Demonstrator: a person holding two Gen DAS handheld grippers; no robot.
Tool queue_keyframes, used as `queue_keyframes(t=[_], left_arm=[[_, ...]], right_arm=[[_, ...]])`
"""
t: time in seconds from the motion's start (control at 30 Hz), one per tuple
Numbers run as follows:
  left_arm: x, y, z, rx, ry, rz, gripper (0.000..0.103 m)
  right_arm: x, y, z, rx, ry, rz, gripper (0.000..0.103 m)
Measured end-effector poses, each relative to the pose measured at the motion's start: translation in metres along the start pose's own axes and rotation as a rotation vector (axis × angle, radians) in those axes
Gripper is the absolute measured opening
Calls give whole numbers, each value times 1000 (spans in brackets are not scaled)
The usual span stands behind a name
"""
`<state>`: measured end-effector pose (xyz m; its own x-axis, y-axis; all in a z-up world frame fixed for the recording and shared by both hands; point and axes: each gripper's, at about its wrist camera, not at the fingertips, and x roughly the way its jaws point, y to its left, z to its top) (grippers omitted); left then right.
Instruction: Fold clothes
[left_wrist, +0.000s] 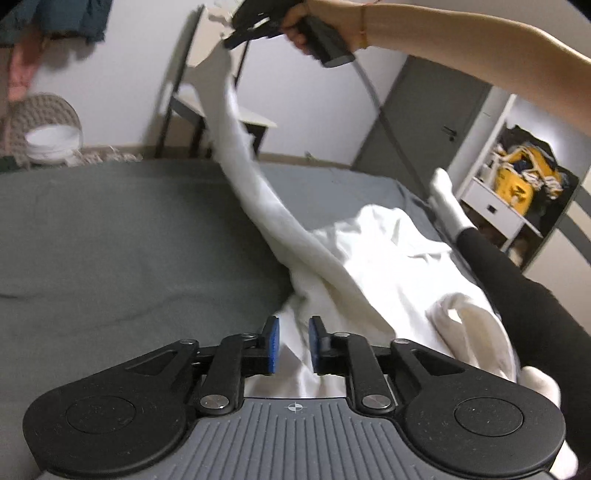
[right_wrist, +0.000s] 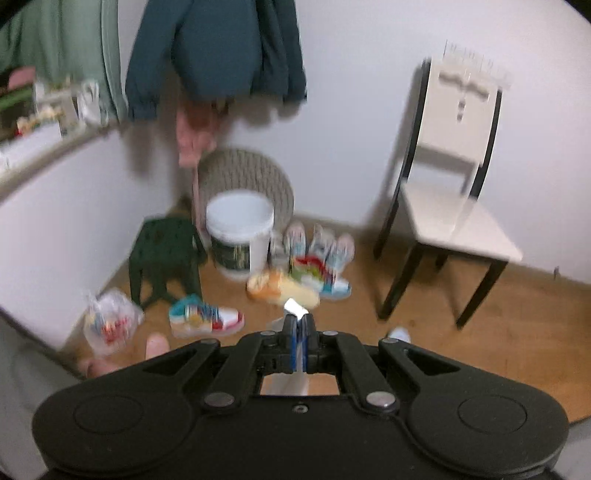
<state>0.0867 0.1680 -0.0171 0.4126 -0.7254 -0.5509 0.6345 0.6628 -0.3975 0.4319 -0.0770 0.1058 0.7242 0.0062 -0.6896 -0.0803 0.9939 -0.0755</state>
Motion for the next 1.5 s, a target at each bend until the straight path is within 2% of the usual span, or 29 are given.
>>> queue_keyframes(t=[0.03, 0.1, 0.17, 0.27, 0.37, 0.4, 0.47, 0.53, 0.63, 0.8, 0.83, 0.87, 0.9, 0.93, 0.97, 1.0, 1.03, 1.07, 1.1, 1.2, 1.33, 1.4, 1.5], left_arm=[[0, -1, 0, 1, -3, -10, 35], [-2, -5, 0, 9, -17, -24, 67], [-9, -11, -6, 20, -54, -45, 81], [-13, -17, -5, 33, -78, -85, 82], [-11, -24, -5, 50, -73, -98, 82], [-9, -29, -5, 67, -67, -95, 82], [-4, -41, -5, 123, -51, -58, 82], [0, -58, -6, 203, -13, 35, 82], [8, -77, -14, 299, 56, 120, 82], [18, -104, -28, 474, 130, 212, 82], [20, -104, -28, 480, 136, 216, 80], [23, -104, -28, 482, 144, 222, 65], [25, -103, -28, 483, 152, 227, 48], [28, -103, -27, 485, 160, 232, 41], [26, -98, -26, 451, 146, 236, 32], [22, -91, -24, 406, 126, 238, 27], [19, -84, -21, 361, 105, 240, 24], [15, -77, -19, 315, 84, 242, 11], [11, -69, -17, 270, 63, 244, 8], [1, -48, -11, 133, 1, 250, 7], [-14, -16, -2, -52, -78, 261, 7], [-18, 2, -1, -114, -106, 311, 7], [-18, 26, -1, -205, -132, 385, 7]], right_arm=[[6, 1, -7, 3, 18, 8, 3], [16, 1, -20, 19, 61, 20, 4], [19, 4, -32, 42, 113, 23, 5], [20, 7, -48, 18, 195, 40, 12], [14, 13, -60, -21, 278, 56, 40], [13, 16, -64, -32, 308, 65, 44], [11, 25, -74, -54, 371, 92, 45], [11, 43, -83, -108, 417, 100, 46], [14, 74, -98, -203, 478, 104, 46], [28, 116, -112, -382, 477, -10, 47], [31, 118, -111, -387, 466, -35, 46], [32, 118, -110, -376, 461, -47, 46], [34, 118, -108, -357, 458, -50, 40], [35, 117, -106, -331, 458, -48, 33], [36, 113, -102, -300, 469, -47, 9], [37, 108, -98, -268, 478, -49, 2], [37, 102, -93, -235, 478, -42, 2], [36, 96, -88, -201, 469, -27, 2], [34, 91, -83, -164, 455, -11, 2], [29, 76, -65, -43, 399, 33, 2], [20, 66, -39, 78, 255, 93, 2], [20, 63, -24, 155, 185, 132, 2], [26, 63, -8, 227, 127, 175, 2]])
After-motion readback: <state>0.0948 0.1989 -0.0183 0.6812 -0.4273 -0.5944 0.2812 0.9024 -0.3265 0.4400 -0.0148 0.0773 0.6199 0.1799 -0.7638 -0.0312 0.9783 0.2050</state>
